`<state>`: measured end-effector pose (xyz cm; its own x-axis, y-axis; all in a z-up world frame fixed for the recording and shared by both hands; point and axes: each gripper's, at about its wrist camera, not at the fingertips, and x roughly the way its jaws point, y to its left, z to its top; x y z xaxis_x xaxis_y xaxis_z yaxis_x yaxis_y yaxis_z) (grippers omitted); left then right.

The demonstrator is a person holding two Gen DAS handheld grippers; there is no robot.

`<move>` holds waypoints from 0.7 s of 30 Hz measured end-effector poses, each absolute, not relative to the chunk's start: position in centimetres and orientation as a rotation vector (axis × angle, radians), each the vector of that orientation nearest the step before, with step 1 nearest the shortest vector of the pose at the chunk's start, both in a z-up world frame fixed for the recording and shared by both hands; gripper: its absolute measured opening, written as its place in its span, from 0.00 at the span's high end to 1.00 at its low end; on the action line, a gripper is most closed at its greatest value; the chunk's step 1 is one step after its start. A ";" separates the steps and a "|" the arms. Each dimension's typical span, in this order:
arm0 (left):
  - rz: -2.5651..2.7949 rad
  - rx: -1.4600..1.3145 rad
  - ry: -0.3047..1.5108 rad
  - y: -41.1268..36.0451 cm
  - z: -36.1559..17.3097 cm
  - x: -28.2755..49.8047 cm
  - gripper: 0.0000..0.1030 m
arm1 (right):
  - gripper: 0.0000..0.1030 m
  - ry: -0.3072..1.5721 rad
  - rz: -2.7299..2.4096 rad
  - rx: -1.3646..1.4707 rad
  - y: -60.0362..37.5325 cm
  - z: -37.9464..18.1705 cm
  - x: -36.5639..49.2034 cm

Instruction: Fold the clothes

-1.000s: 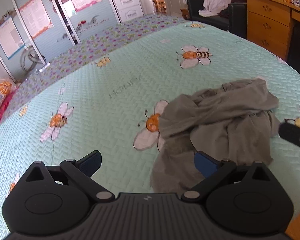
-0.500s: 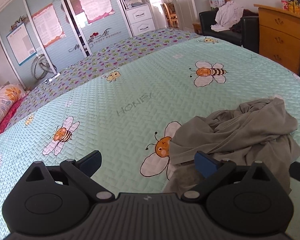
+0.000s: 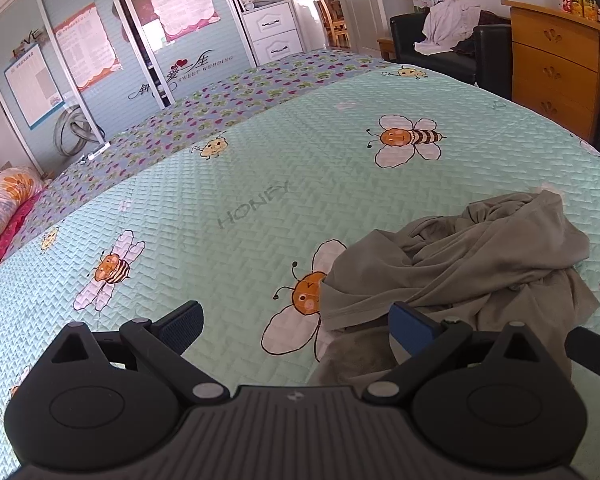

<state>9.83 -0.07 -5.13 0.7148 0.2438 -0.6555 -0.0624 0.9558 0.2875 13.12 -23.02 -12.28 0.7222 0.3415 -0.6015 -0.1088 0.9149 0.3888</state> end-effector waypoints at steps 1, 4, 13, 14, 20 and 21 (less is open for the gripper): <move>0.172 0.252 0.758 0.0 -5.2 10.0 0.01 | 0.01 0.725 0.257 0.337 -22.8 -12.3 13.2; 0.178 0.252 0.759 0.1 -5.3 10.5 0.01 | 0.01 0.716 0.273 0.343 -22.5 -12.2 13.9; 0.189 0.261 0.777 0.7 -6.1 11.2 0.01 | 0.01 0.717 0.301 0.350 -21.5 -12.8 14.7; 0.192 0.258 0.782 1.0 -6.4 11.2 0.01 | 0.01 0.719 0.296 0.342 -21.5 -13.0 14.6; 0.177 0.145 0.866 4.1 -9.0 11.3 0.04 | 0.01 0.712 0.280 0.382 -23.1 -13.8 13.8; 0.151 0.104 0.889 4.7 -9.4 11.4 0.11 | 0.01 0.713 0.280 0.402 -23.4 -13.9 13.7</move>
